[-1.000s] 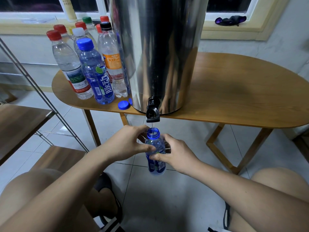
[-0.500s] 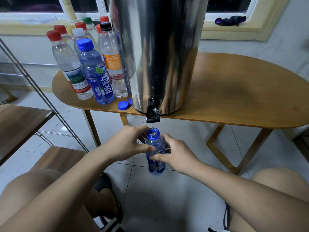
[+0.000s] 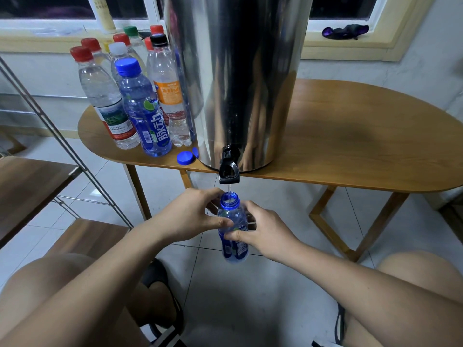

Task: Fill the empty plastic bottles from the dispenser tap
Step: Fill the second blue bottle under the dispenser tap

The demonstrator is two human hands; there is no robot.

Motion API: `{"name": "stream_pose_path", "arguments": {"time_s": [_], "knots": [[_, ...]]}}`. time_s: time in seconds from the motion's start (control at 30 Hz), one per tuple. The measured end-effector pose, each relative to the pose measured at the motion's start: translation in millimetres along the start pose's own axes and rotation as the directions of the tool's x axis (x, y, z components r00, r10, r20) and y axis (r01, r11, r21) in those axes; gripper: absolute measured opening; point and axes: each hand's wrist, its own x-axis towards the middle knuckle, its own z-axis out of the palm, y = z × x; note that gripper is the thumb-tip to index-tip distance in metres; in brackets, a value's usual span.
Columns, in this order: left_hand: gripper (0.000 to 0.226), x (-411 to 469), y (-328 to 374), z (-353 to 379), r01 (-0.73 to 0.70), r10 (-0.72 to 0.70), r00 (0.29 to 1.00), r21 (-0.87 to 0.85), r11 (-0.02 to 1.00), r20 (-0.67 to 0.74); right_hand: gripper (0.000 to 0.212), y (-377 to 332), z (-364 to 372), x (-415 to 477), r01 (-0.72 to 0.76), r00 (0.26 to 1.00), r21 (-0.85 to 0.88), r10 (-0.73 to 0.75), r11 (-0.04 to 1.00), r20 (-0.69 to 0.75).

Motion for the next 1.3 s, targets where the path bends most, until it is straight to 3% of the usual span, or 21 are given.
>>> {"name": "stream_pose_path", "arguments": {"time_s": [1.3], "knots": [[0.04, 0.5, 0.8, -0.2, -0.007, 0.007, 1.0, 0.004, 1.0, -0.005, 0.078, 0.6, 0.0, 0.1, 0.004, 1.0, -0.002, -0.004, 1.0, -0.002]]}}
